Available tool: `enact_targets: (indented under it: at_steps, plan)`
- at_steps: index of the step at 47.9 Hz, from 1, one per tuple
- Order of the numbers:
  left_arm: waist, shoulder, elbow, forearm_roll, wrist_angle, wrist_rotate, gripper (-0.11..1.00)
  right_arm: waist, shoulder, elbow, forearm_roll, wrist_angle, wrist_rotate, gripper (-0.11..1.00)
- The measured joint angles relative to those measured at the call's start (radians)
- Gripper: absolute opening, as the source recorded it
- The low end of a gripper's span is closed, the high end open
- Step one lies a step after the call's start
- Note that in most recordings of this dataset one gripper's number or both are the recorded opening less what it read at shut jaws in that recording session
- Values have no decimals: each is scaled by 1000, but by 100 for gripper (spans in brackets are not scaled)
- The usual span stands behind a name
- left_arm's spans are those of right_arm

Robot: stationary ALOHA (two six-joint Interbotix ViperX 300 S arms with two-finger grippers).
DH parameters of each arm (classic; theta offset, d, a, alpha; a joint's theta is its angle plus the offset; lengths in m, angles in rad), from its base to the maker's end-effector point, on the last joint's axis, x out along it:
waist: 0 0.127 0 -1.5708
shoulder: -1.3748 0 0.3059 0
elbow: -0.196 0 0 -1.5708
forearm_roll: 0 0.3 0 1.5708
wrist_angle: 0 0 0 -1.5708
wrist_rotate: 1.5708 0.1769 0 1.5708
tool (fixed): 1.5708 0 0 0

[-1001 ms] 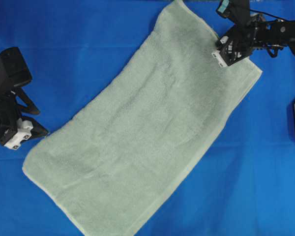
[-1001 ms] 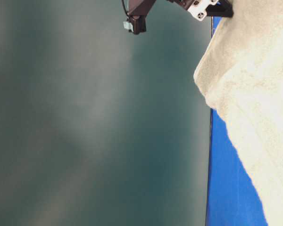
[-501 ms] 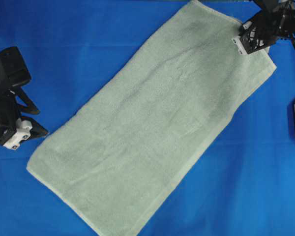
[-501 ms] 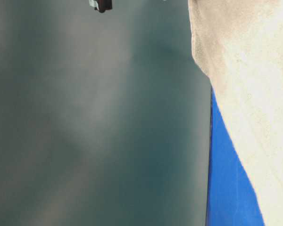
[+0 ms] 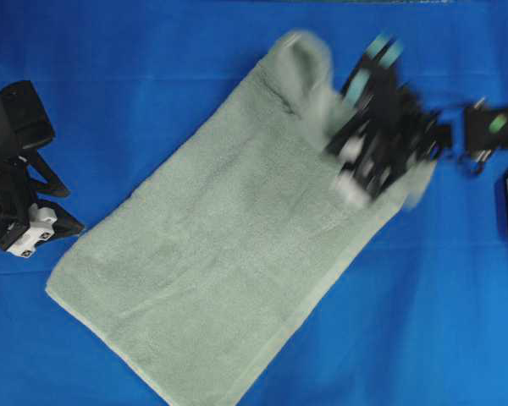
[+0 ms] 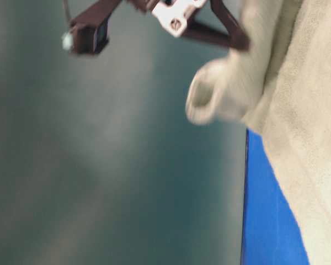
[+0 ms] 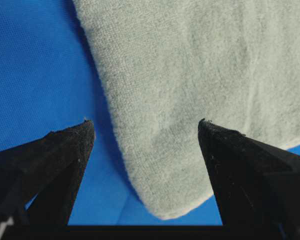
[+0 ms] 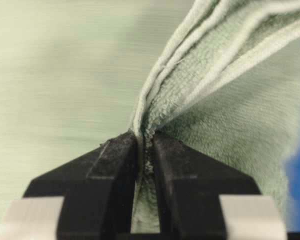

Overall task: Fold a bath towel.
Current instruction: 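Fold the top end down toward the bottom end with the right gripper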

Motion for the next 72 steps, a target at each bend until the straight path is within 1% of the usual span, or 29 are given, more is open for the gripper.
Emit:
enact_targets:
  at_steps: [4,9,12,16,20,29,40,51,52,53,56,58,61,63,67,72]
  plan:
    - [0,5,0,0,-9,2,80,94,86,-81,2,-3,23,14]
    - [0,12,0,0,-23,2,80,161,193,-186,2,21,32,14]
    - [0,15,0,0,-26,3,80,184,252,-242,0,40,34,14]
    - [0,18,0,0,-28,2,80,206,307,-295,0,61,43,14]
    - [0,18,0,0,-28,3,80,210,351,-337,2,74,52,14]
    - [-3,20,0,0,-28,5,80,202,380,-368,0,75,57,14]
    - [-25,23,0,0,-29,8,80,190,380,-367,-8,75,57,14]
    - [-26,21,0,-2,-31,20,80,189,380,-367,-11,75,57,15]
    - [-26,23,0,0,-31,23,80,187,380,-367,-11,75,57,17]
    - [-26,23,2,0,-31,29,80,189,380,-368,-11,74,57,22]
    - [-26,23,0,0,-35,49,80,187,380,-368,-9,75,58,44]
    - [-28,23,0,0,-41,58,80,189,380,-371,-11,78,60,55]
    - [-28,23,0,0,-55,75,80,195,380,-379,-11,92,60,67]
    - [-31,23,0,0,-67,89,80,198,376,-382,-12,107,60,70]
    - [-37,23,0,0,-94,124,80,215,345,-383,-26,155,54,67]
    - [-54,23,0,0,-127,183,80,236,247,-382,-69,229,54,68]
